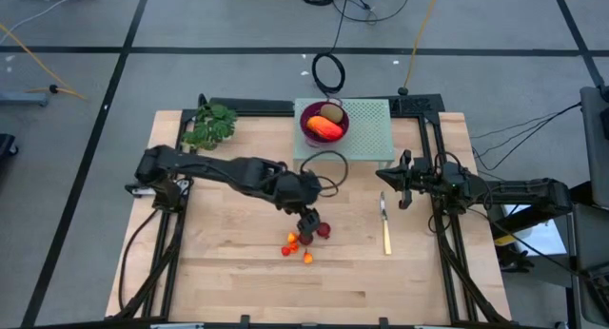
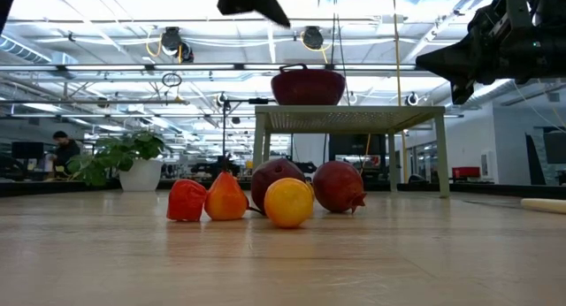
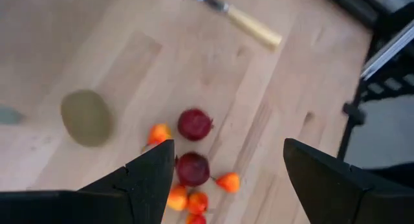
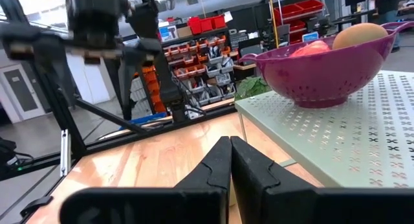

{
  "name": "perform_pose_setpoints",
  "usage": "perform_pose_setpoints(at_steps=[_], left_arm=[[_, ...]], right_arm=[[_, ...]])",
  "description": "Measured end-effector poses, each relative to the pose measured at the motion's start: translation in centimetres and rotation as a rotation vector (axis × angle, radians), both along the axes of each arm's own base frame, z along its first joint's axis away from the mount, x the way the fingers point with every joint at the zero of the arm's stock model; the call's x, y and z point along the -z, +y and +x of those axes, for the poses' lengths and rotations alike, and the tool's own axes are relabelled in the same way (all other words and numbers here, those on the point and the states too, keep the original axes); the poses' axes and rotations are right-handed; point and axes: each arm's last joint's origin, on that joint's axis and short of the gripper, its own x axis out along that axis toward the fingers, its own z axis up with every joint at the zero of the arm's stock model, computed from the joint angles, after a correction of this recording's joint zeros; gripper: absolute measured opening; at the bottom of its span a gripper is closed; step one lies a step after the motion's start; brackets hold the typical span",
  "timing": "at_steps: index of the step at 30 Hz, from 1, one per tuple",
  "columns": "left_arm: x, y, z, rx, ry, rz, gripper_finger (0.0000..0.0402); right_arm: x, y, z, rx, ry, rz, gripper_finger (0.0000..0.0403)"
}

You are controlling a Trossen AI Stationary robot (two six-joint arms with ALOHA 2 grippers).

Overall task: Pick & Place Fruit
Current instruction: Put the kiwi into the dark red colander on the shelf

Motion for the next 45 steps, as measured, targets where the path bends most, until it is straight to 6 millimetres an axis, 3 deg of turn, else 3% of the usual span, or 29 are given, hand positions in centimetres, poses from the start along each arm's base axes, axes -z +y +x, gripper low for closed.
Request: perform_pose_setpoints(at_steps=[9,20,29,45], left_arm=[[3.7,0.1,2.1,0.016,0.108,-0.035,0.0289],[6.9,1.3,2.8,-0.052,0.253,-0.012,0.0289],[8.0,2.4,3.0,-0.208,0.292,0.143,0.0289],[11.1,2.4,4.1,-0.248,0.333,0.282,0.0289]], right_arm=[[0.0,0.0,0.0,0.0,0.0,0.0,0.0004],[0.1,0.0,0.0,0.0,0.006,0.001,0.0004],[0.1,0.0,0.0,0.0,0.011,0.001,0.0004],[0.1,0.0,0.0,0.001,0.009,0.001,0.0004]])
